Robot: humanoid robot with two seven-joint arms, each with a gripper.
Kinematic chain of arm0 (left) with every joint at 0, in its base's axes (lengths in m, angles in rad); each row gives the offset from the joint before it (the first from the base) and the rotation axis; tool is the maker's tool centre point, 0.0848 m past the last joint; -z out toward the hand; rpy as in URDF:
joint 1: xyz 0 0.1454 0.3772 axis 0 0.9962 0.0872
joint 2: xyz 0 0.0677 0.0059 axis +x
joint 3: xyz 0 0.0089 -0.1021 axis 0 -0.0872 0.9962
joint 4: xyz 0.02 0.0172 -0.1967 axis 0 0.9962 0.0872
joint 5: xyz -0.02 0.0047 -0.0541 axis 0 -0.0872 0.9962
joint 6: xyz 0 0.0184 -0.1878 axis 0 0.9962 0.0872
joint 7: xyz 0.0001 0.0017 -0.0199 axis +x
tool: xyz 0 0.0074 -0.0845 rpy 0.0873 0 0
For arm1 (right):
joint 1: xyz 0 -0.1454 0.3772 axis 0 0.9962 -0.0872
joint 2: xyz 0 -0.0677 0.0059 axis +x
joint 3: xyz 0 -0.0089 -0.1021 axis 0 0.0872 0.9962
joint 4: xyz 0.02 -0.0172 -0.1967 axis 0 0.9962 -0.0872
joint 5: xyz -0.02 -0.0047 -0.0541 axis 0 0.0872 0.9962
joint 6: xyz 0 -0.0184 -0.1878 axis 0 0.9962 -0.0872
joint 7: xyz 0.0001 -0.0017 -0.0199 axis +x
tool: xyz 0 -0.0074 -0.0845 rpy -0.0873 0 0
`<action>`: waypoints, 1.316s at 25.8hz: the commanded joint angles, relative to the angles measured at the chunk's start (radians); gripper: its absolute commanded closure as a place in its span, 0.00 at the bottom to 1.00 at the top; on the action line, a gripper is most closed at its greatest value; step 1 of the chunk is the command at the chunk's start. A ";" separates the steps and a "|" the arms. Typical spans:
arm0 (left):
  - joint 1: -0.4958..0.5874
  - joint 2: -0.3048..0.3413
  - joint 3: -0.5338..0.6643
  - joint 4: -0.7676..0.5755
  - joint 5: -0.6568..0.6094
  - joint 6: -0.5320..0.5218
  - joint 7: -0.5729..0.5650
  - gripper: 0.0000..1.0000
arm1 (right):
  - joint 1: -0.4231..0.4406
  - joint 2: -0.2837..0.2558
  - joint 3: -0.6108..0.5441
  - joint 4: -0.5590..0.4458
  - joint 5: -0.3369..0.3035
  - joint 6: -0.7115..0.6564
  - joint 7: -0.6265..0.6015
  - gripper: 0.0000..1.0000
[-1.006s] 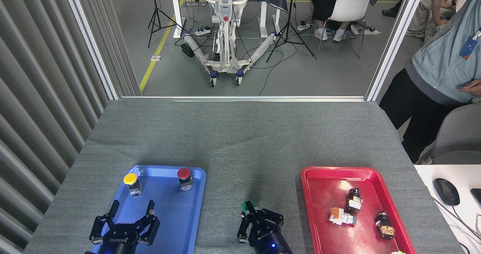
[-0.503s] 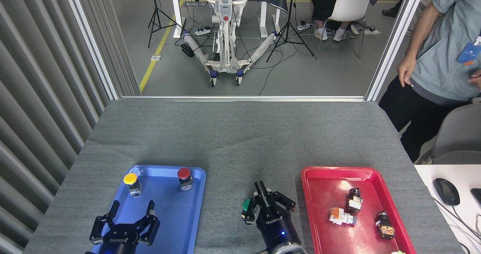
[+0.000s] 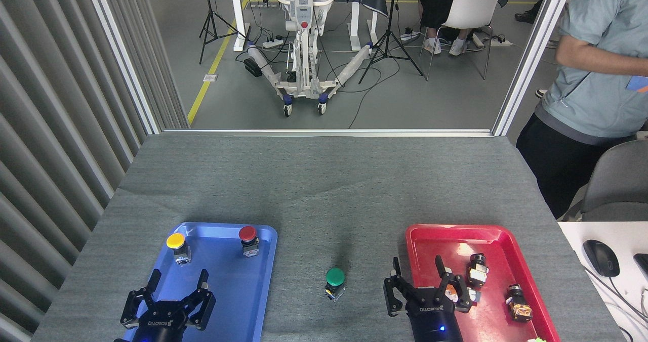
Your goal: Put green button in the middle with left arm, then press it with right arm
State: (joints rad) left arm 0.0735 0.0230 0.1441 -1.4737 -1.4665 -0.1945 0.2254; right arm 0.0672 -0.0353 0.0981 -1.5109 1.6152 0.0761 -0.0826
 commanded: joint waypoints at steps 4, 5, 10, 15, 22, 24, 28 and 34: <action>-0.001 0.000 -0.001 0.004 0.000 0.000 0.000 0.00 | 0.043 -0.041 -0.052 -0.046 -0.015 -0.002 0.001 0.01; -0.001 0.000 -0.001 0.004 0.000 0.000 0.000 0.00 | 0.043 -0.046 -0.052 -0.046 -0.020 -0.002 0.000 0.01; -0.003 0.000 -0.001 0.004 0.000 0.001 0.000 0.00 | 0.054 -0.063 -0.052 -0.074 -0.049 0.007 -0.078 0.01; -0.003 0.000 -0.001 0.006 0.000 0.001 0.002 0.00 | 0.075 -0.068 -0.052 -0.084 -0.064 0.002 -0.094 0.01; -0.001 0.000 -0.001 0.001 0.000 0.000 0.003 0.00 | 0.089 -0.083 -0.052 -0.098 -0.072 -0.007 -0.098 0.00; -0.001 0.000 -0.001 -0.001 0.000 0.000 0.003 0.00 | 0.098 -0.081 -0.061 -0.097 -0.072 -0.004 -0.097 0.00; -0.001 0.000 -0.003 0.001 0.000 0.000 0.003 0.00 | 0.128 -0.075 -0.086 -0.092 -0.074 -0.004 -0.094 0.00; 0.000 0.000 -0.003 0.001 0.000 0.000 0.002 0.00 | 0.134 -0.074 -0.086 -0.089 -0.077 -0.001 -0.089 0.00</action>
State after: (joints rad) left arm 0.0732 0.0230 0.1419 -1.4728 -1.4665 -0.1947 0.2288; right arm 0.1978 -0.1097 0.0125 -1.6001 1.5408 0.0733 -0.1778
